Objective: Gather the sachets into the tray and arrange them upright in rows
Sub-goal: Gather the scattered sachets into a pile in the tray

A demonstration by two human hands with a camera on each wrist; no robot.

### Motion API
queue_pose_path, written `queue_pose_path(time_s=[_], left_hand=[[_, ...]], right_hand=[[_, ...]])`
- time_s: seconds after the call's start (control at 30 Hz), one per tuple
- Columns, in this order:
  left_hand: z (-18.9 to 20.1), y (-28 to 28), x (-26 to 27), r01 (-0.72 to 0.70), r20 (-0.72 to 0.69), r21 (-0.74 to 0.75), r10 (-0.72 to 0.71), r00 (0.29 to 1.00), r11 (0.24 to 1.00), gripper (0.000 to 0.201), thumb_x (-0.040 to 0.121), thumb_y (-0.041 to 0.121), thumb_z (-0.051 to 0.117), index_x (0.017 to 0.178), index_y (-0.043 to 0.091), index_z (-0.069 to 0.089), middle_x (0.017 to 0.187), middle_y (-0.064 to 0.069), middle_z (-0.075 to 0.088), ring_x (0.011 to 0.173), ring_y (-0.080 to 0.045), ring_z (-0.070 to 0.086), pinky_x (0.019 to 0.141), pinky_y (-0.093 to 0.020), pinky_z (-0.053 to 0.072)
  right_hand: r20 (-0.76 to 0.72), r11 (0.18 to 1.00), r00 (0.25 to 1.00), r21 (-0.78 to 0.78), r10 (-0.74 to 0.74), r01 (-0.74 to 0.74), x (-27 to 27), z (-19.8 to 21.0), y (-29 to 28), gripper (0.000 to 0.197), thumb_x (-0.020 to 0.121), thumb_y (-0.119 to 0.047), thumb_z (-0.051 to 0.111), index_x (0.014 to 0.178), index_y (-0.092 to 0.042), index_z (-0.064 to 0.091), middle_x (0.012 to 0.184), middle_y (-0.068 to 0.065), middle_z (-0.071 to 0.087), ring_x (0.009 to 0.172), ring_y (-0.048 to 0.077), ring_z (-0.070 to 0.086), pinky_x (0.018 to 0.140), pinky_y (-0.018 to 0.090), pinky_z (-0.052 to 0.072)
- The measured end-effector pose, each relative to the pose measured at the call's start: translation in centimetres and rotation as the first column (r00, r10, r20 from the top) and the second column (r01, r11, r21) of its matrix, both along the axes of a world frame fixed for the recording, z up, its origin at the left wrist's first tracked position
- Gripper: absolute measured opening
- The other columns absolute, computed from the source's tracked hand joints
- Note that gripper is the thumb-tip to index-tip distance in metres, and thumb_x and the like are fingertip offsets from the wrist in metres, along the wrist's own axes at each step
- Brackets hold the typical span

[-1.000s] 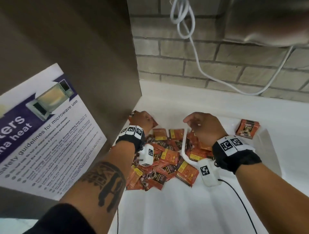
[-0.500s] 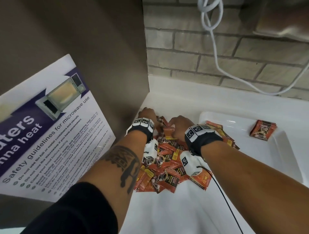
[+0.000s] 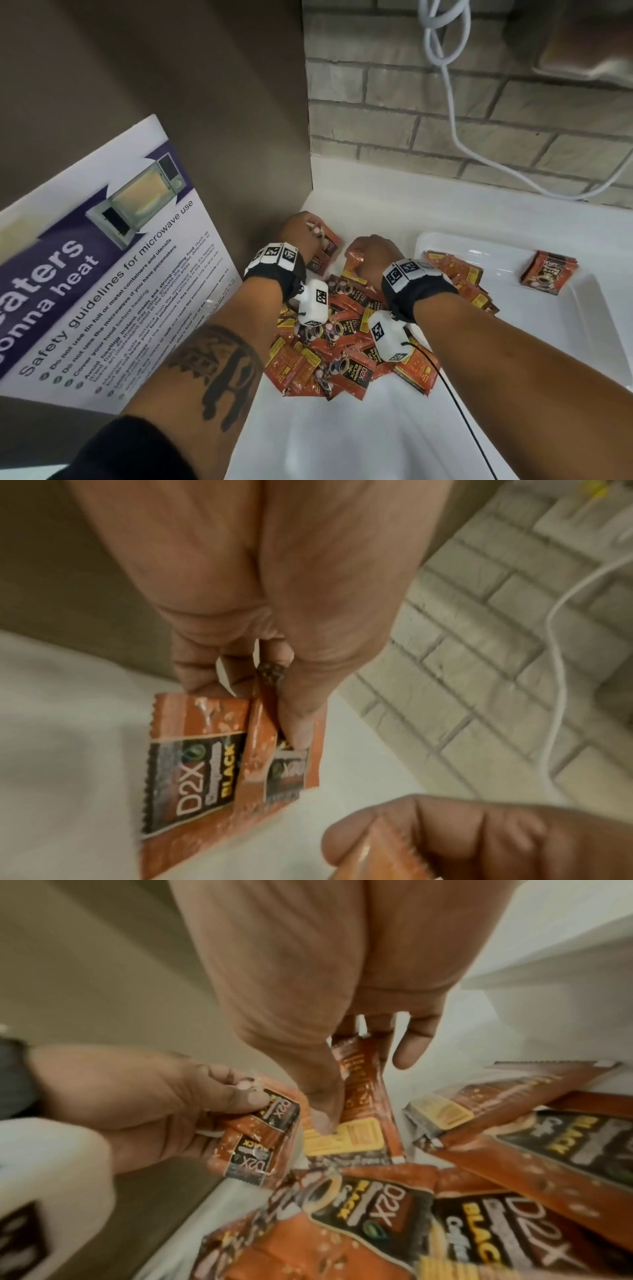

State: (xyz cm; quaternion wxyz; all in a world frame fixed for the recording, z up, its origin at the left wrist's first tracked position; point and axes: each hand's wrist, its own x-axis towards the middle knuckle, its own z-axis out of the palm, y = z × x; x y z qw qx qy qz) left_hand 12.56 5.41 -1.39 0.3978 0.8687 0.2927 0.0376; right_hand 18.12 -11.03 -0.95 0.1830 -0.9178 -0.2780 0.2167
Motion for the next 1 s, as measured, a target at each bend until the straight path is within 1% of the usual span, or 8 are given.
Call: queue_pose_path(time_s=[0.13, 0.23, 0.37, 0.47, 0.53, 0.7, 0.83, 1.0], left_hand=[[2.0, -0.8, -4.4, -0.056, 0.155, -0.048, 0.063, 0.986, 0.997, 0.021, 0.091, 0.006, 0.065, 0.104, 0.023, 0.068, 0.1, 0.008, 0.071, 0.091, -0.011, 0.067, 0.078, -0.024, 0.052], [2.4, -2.0, -9.0, -0.133, 0.184, -0.167, 0.163, 0.969, 0.977, 0.025, 0.092, 0.005, 0.066, 0.103, 0.027, 0.071, 0.103, 0.011, 0.072, 0.085, -0.004, 0.07, 0.07, -0.019, 0.052], [2.0, -3.4, -13.2, -0.181, 0.065, -0.074, 0.186, 0.98, 0.981, 0.025, 0.091, 0.004, 0.066, 0.101, 0.027, 0.063, 0.09, 0.012, 0.069, 0.065, 0.005, 0.067, 0.052, -0.009, 0.048], [0.3, -3.6, -14.5, -0.187, -0.068, 0.091, 0.194, 0.979, 0.978, 0.027, 0.085, 0.006, 0.072, 0.105, 0.022, 0.065, 0.103, 0.001, 0.071, 0.087, -0.011, 0.067, 0.076, -0.02, 0.049], [-1.0, -3.8, -14.9, -0.182, -0.147, 0.12, 0.199, 0.969, 0.976, 0.036, 0.082, 0.006, 0.075, 0.114, 0.019, 0.065, 0.112, -0.003, 0.07, 0.094, -0.016, 0.063, 0.082, -0.022, 0.044], [-1.7, -3.9, -14.9, -0.174, -0.15, 0.118, 0.191, 0.97, 0.978, 0.042, 0.081, 0.007, 0.078, 0.119, 0.013, 0.061, 0.114, -0.003, 0.067, 0.108, -0.02, 0.063, 0.084, -0.02, 0.041], [-1.8, -3.8, -14.6, -0.135, -0.183, 0.153, 0.162, 0.97, 0.979, 0.049, 0.08, 0.008, 0.08, 0.124, 0.013, 0.06, 0.125, -0.007, 0.058, 0.113, -0.023, 0.06, 0.096, -0.026, 0.045], [-1.8, -4.2, -14.3, -0.084, -0.253, 0.246, 0.147, 0.956, 0.966, 0.042, 0.084, 0.012, 0.078, 0.122, 0.018, 0.062, 0.152, -0.006, 0.028, 0.133, -0.03, 0.04, 0.11, -0.032, 0.037]], right_hand=[[-0.102, 0.983, 0.994, 0.178, -0.028, 0.046, 0.3, 1.2, -1.0, 0.035, 0.08, -0.002, 0.073, 0.109, -0.021, 0.073, 0.109, -0.003, 0.068, 0.1, 0.016, 0.064, 0.077, 0.023, 0.051], [-0.202, 0.958, 0.979, 0.275, -0.018, 0.075, 0.2, 2.2, -1.7, 0.038, 0.077, -0.006, 0.081, 0.11, -0.024, 0.074, 0.099, -0.008, 0.066, 0.089, 0.011, 0.062, 0.064, 0.016, 0.049], [-0.265, 0.985, 0.956, 0.145, 0.126, -0.09, -0.8, 2.2, -1.7, 0.05, 0.077, -0.012, 0.083, 0.123, -0.024, 0.066, 0.12, -0.005, 0.064, 0.098, 0.009, 0.058, 0.065, 0.015, 0.043], [-0.205, 0.98, 0.961, -0.037, 0.186, -0.198, -1.5, 1.5, -0.9, 0.067, 0.078, -0.014, 0.082, 0.137, -0.026, 0.055, 0.139, -0.002, 0.053, 0.119, 0.015, 0.054, 0.086, 0.021, 0.043], [-0.165, 0.956, 0.959, -0.148, 0.228, -0.253, -1.9, 0.9, -0.3, 0.077, 0.078, -0.015, 0.082, 0.146, -0.025, 0.045, 0.146, 0.001, 0.047, 0.129, 0.02, 0.05, 0.096, 0.026, 0.043], [-0.102, 0.918, 0.954, -0.261, 0.282, -0.3, -2.4, 0.2, 0.8, 0.084, 0.077, -0.018, 0.084, 0.148, -0.02, 0.04, 0.145, 0.003, 0.048, 0.129, 0.024, 0.05, 0.094, 0.026, 0.04], [-0.042, 0.929, 0.962, -0.252, 0.27, -0.272, -2.7, 0.6, 1.1, 0.069, 0.074, -0.015, 0.084, 0.136, -0.024, 0.055, 0.132, -0.001, 0.057, 0.119, 0.021, 0.055, 0.099, 0.03, 0.043], [-0.087, 0.969, 0.978, -0.143, 0.191, -0.202, -2.5, 0.3, 0.9, 0.046, 0.072, -0.007, 0.084, 0.111, -0.023, 0.066, 0.122, -0.001, 0.061, 0.1, 0.017, 0.058, 0.076, 0.026, 0.046]])
